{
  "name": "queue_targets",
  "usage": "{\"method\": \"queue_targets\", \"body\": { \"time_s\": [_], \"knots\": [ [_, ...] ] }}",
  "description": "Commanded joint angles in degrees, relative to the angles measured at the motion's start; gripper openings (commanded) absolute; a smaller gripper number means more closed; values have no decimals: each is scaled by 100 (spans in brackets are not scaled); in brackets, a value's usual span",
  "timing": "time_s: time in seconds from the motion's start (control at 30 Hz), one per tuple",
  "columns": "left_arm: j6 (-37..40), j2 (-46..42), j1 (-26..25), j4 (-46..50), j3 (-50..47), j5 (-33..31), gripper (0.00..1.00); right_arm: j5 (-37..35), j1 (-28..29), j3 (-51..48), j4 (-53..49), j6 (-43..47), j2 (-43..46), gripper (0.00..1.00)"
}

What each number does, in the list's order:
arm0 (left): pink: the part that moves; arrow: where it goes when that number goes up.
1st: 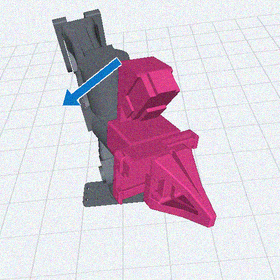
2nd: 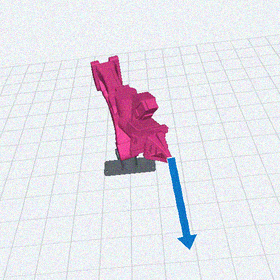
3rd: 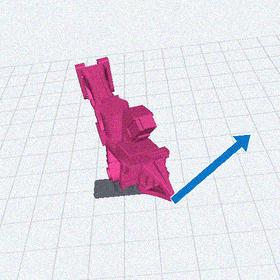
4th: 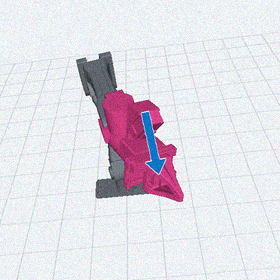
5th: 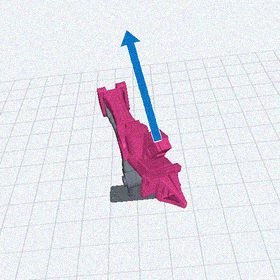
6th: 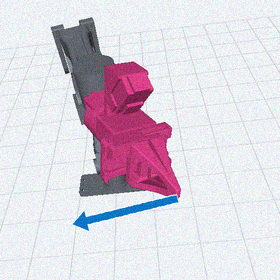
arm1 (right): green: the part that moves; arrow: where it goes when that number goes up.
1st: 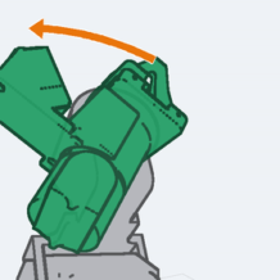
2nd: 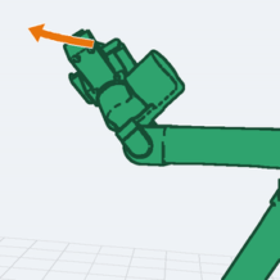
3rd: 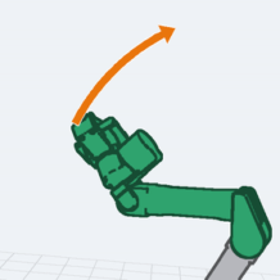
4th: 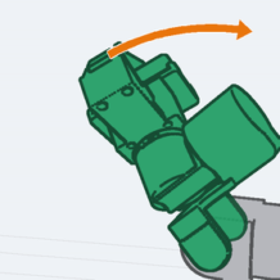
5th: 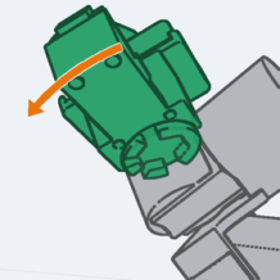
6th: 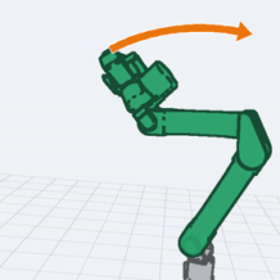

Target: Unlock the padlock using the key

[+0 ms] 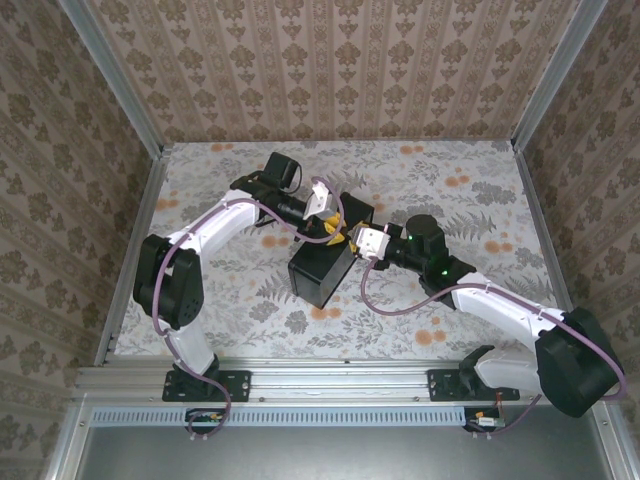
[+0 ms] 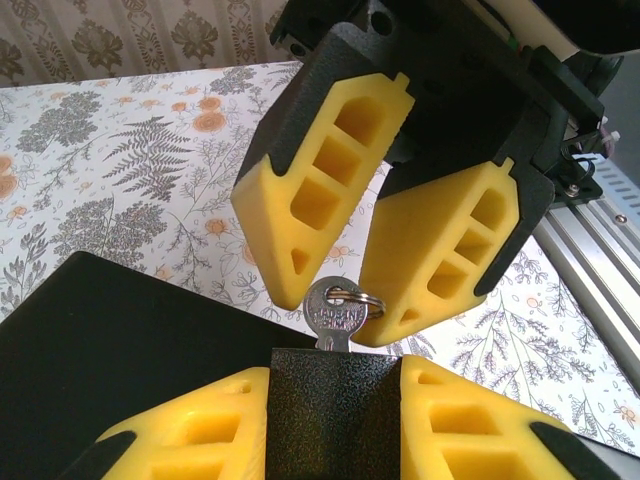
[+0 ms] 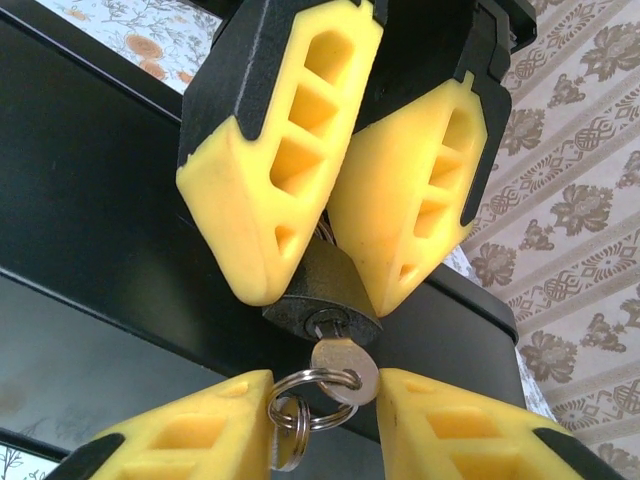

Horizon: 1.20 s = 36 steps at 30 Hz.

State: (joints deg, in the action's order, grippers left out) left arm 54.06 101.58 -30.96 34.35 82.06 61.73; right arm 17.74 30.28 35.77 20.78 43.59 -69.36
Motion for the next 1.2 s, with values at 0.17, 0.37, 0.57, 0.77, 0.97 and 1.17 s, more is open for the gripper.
{"method": "queue_targets", "body": {
  "time_s": [0.17, 0.37, 0.57, 0.77, 0.97, 1.17],
  "knots": [
    [127, -33, -9, 291, 200, 506, 17, -321, 30, -61, 521, 23, 110, 28],
    [157, -15, -13, 349, 238, 513, 17, -433, 115, -43, 700, 26, 123, 32],
    [157, -18, -7, 360, 243, 481, 17, -559, 101, -37, 501, 76, 279, 32],
    [156, 0, -20, 379, 258, 506, 17, -426, 118, -28, 601, -9, 275, 33],
    [188, 22, -33, 449, 278, 533, 17, -372, 142, 44, 570, 32, 186, 23],
    [258, 88, -61, 586, 354, 513, 17, -411, 197, 23, 728, -111, 254, 22]
  ]
}}
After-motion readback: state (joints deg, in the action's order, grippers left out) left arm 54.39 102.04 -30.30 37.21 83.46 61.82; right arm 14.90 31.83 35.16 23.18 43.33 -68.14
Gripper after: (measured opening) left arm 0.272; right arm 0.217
